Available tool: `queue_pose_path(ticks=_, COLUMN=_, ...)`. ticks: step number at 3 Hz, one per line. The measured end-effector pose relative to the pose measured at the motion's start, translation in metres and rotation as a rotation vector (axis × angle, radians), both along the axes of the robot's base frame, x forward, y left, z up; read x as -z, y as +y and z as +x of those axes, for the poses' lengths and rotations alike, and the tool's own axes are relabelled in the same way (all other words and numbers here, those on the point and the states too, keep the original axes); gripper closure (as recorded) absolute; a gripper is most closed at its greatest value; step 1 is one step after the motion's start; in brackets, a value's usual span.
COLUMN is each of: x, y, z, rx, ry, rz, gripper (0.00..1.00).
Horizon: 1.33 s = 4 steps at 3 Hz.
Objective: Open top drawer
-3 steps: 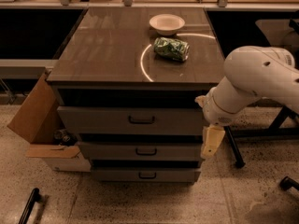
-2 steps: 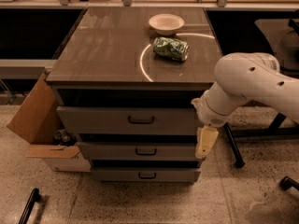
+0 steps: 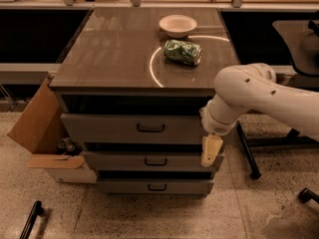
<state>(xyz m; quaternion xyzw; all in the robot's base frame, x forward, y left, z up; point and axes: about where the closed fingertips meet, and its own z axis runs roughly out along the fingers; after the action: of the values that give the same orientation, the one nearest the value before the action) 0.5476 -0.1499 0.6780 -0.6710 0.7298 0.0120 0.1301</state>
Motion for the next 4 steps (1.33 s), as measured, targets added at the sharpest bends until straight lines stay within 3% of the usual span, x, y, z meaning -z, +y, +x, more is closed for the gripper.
queue_pose_path(ticks=2, x=0.023, y=0.013, z=0.026, rx=-0.007, ry=0.015, rz=-0.006, gripper=0.0)
queue_pose_path(ticks=3, x=0.03, y=0.018, z=0.033, rx=-0.013, ry=0.023, rz=-0.01, gripper=0.09)
queue_pose_path(ticks=4, x=0.03, y=0.018, z=0.024, rx=-0.021, ry=0.021, rz=-0.021, gripper=0.28)
